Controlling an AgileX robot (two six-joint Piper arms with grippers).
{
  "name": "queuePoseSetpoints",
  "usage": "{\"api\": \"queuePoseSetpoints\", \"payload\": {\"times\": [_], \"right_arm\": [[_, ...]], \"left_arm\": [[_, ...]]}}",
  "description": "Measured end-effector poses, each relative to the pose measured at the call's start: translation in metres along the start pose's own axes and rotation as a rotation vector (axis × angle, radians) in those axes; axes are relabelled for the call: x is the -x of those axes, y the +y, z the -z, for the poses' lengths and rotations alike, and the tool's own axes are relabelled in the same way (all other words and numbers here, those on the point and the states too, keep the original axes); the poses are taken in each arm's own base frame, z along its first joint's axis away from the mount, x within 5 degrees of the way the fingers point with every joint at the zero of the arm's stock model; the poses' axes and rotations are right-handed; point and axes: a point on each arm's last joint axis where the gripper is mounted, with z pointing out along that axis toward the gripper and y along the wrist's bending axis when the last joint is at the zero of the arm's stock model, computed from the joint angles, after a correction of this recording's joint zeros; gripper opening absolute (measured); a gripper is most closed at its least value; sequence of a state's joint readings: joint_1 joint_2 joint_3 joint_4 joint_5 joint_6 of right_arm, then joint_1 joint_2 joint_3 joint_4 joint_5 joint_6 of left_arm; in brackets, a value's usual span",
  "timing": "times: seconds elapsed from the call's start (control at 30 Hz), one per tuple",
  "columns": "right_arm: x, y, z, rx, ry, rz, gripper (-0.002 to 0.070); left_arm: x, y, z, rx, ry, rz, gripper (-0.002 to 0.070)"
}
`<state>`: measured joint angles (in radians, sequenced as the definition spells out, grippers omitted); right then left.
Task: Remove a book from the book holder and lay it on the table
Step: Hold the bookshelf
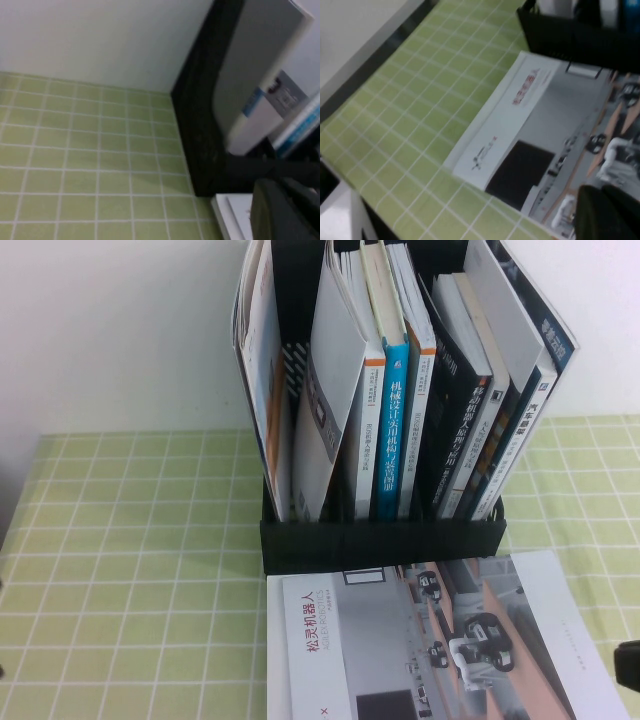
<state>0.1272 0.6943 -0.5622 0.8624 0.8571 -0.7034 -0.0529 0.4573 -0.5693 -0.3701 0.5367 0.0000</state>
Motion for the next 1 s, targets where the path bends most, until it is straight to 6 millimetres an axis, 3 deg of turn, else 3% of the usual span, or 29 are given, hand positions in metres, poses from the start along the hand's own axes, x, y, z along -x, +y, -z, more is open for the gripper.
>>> {"api": "queuePoseSetpoints", "payload": {"times": [0.13,0.27,0.6,0.8,1.0], "right_arm": [[0.015,-0.003,-0.012,0.093,0.089,0.026,-0.0002],[0.032,-0.001,-0.019,0.189,0.011,0.066,-0.0002],[0.057,0.008,-0.018,0.268,-0.268,0.186,0.0],[0.074,0.02,-0.027,0.175,-0.461,0.321,0.0003],[0.093,0.032,-0.073,-0.036,-0.389,0.417,0.0018]], "left_arm": [[-0.005,-0.009,-0.015,-0.128,0.117,-0.091,-0.0003],[-0.005,-0.018,-0.033,-0.262,0.173,-0.089,-0.0003],[0.019,-0.024,-0.074,-0.371,0.031,-0.124,-0.0003],[0.045,-0.025,-0.118,-0.396,0.054,-0.203,-0.0003],[0.062,-0.033,-0.165,-0.503,0.119,-0.215,-0.0003]]}}
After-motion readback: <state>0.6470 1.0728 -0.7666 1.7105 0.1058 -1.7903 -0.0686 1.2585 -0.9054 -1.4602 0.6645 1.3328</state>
